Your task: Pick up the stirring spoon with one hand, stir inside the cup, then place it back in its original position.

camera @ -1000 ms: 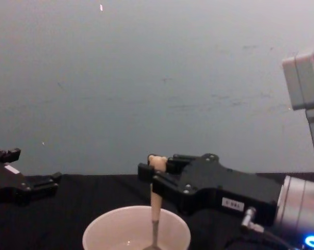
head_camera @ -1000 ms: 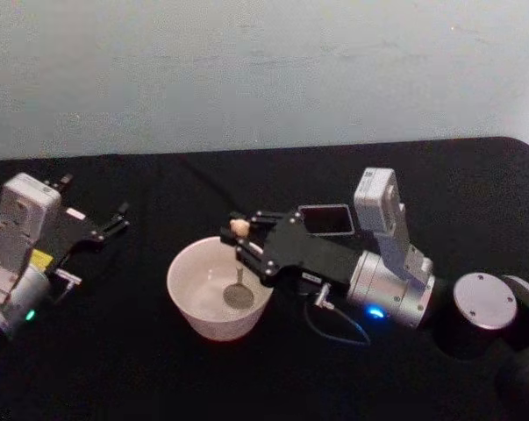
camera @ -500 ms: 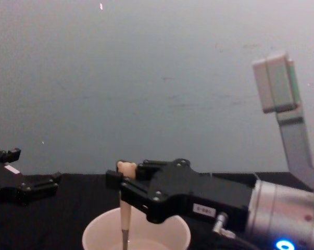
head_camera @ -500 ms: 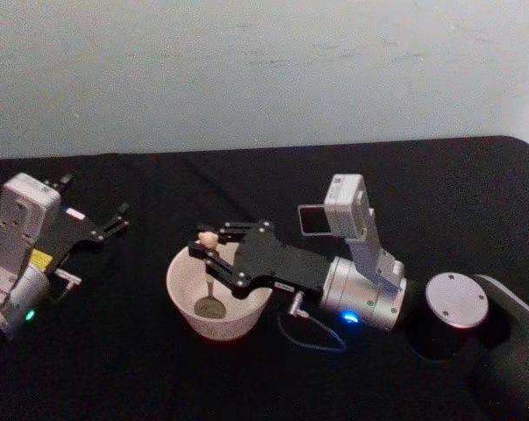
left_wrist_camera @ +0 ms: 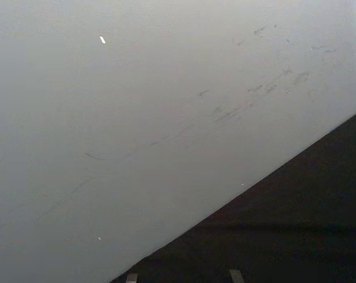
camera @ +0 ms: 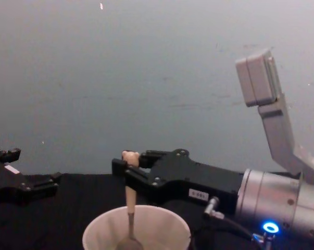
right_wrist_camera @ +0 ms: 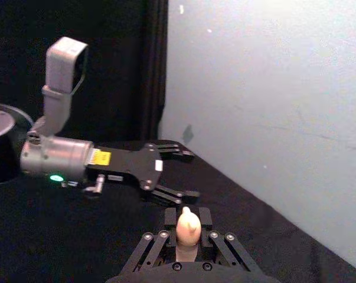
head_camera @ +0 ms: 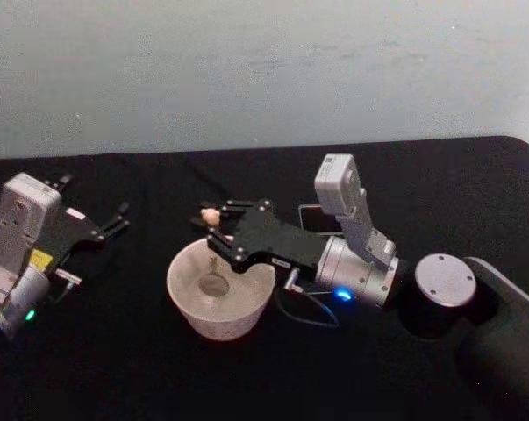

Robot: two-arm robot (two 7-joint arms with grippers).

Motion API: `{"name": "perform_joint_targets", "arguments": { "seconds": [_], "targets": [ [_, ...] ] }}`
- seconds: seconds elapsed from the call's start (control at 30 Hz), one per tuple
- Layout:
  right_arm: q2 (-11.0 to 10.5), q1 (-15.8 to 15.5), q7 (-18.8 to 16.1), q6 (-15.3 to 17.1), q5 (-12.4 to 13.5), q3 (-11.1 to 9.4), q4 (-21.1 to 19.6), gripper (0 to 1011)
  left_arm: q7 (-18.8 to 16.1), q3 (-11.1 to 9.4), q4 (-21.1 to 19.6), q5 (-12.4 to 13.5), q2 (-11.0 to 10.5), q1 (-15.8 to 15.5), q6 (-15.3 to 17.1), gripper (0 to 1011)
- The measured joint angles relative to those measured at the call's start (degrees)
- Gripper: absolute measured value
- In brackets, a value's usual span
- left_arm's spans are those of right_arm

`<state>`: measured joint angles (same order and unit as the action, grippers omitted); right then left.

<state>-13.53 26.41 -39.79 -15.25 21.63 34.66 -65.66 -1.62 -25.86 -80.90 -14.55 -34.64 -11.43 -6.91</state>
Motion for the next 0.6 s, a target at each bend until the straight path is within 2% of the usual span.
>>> {"name": "perform_joint_targets", "arguments": {
  "seconds": [0.6],
  "targets": [
    [-1.16,-1.11,1.58,0.14,-0.38,-2.08,-1.33,214,0.00,0.00,0.00,0.00,0.00,0.00,0.00,1001]
  ]
}}
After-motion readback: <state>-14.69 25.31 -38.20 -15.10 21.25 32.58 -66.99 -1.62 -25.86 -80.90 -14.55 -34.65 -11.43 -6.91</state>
